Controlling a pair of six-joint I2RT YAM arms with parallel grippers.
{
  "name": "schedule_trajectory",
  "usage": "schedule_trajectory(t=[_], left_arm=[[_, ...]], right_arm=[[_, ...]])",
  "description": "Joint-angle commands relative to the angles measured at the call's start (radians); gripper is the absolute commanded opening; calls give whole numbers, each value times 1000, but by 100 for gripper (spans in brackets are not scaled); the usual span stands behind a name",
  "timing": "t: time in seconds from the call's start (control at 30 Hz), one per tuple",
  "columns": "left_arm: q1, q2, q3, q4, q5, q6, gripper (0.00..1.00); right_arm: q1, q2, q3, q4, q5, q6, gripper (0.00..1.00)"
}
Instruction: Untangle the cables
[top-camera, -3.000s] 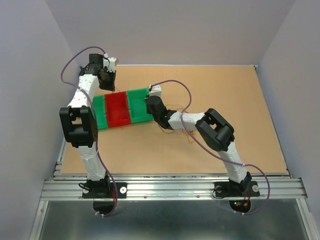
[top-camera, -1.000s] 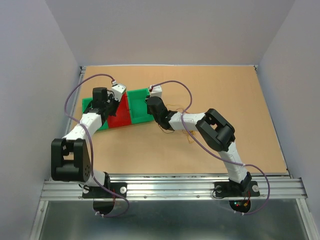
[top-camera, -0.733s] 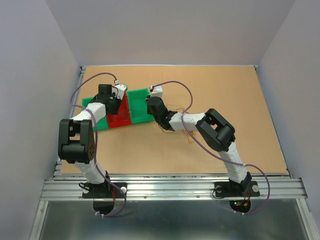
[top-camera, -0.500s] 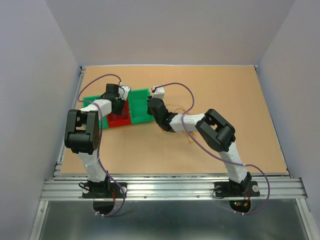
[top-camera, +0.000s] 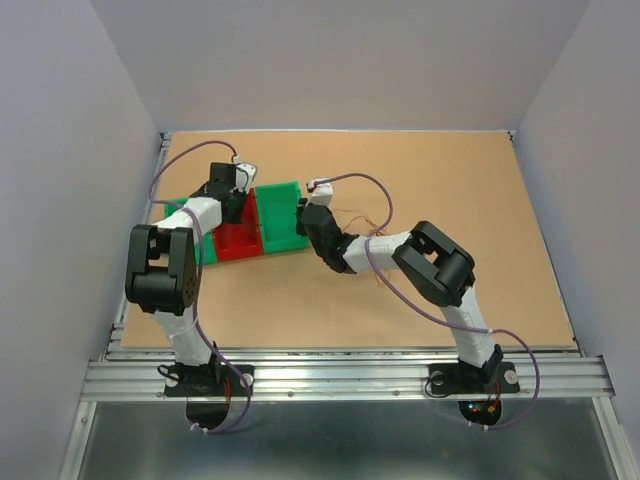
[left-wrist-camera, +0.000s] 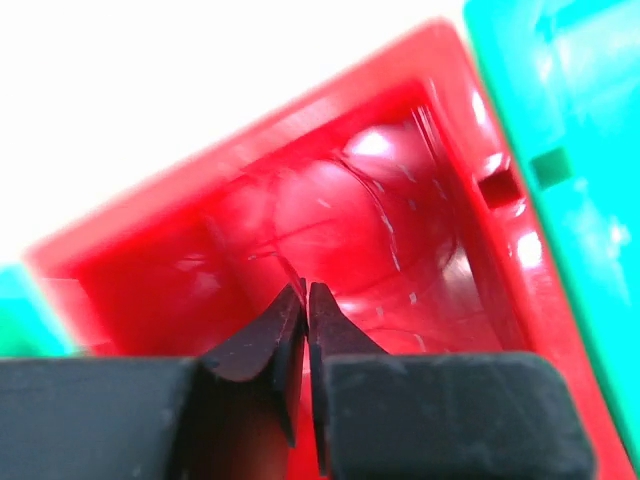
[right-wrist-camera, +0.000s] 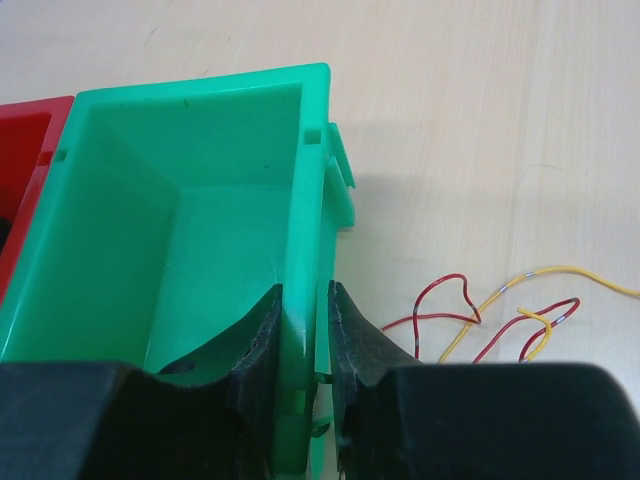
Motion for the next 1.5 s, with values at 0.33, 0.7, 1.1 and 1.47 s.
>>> schedule_trajectory(t=[0.33,0.7,1.1,1.47], left_arm=[[1,-163,31,24,-42,-5,38],[0,-319,26,-18,36,-9,57],[-273,-361,114,80,128,-75,81],[-382,-64,325,147,205,-55,82]], right_arm=[[18,-160,-141,221,4,-28,40],[18,-274,-207,162,-10,-107,57],[-176,-566,-291,-307,-223,-104,55],[-246,-536,-302,-310,-328,-94,53]])
